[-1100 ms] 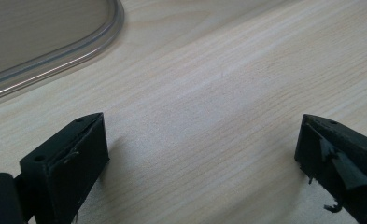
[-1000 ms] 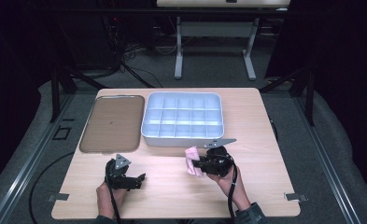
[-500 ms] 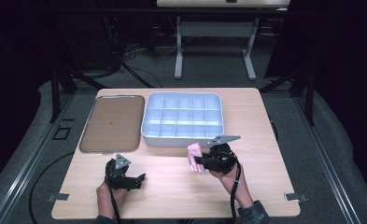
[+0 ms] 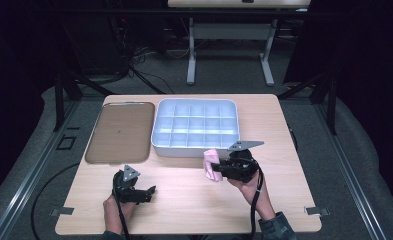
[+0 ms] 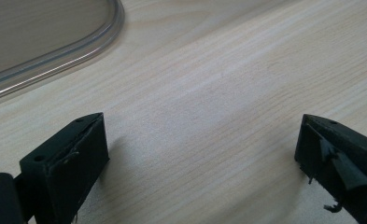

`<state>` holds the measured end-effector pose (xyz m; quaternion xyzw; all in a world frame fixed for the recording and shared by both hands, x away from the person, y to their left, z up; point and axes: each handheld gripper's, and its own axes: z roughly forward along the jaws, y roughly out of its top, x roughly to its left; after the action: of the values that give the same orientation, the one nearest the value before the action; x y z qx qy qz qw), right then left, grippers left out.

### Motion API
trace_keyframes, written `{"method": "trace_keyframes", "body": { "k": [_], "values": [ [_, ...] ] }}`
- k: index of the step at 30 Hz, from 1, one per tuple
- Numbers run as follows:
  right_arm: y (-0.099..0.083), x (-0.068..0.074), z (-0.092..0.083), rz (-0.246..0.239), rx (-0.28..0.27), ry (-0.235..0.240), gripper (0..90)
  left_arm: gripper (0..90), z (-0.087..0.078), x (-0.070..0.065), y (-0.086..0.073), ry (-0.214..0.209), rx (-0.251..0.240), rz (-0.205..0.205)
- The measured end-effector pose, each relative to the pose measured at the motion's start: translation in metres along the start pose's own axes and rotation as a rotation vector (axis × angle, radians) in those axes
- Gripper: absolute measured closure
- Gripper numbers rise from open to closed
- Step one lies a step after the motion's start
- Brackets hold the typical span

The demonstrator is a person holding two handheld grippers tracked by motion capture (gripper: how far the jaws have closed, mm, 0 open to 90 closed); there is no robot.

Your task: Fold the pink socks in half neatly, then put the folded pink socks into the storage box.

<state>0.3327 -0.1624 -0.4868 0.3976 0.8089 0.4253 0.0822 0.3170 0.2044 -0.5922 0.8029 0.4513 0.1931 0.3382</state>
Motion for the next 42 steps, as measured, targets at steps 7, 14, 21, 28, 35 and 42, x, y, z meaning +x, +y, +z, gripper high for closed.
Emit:
{"method": "trace_keyframes", "body": {
  "k": [7,14,21,28,35,42],
  "values": [
    [0.007,-0.005,-0.009,0.002,-0.025,-0.024,74.4,2.3,0.0,0.0,0.0,0.002,0.0,-0.002],
    [0.013,-0.011,-0.02,-0.002,-0.038,-0.05,74.4,2.3,0.0,0.0,0.0,0.002,0.0,-0.002],
    [0.023,-0.018,-0.024,-0.003,-0.058,-0.08,74.4,2.3,0.0,0.0,0.0,0.002,0.001,-0.003],
    [0.033,-0.021,-0.028,-0.019,-0.067,-0.091,74.4,2.3,0.0,0.0,0.0,0.003,0.001,-0.004],
    [0.043,-0.026,-0.03,-0.018,-0.077,-0.105,74.4,2.2,0.0,0.0,0.0,0.005,0.002,-0.003],
    [0.053,-0.032,-0.028,-0.018,-0.096,-0.11,74.4,2.2,0.0,0.0,0.0,0.006,0.002,-0.004]
  ]
}}
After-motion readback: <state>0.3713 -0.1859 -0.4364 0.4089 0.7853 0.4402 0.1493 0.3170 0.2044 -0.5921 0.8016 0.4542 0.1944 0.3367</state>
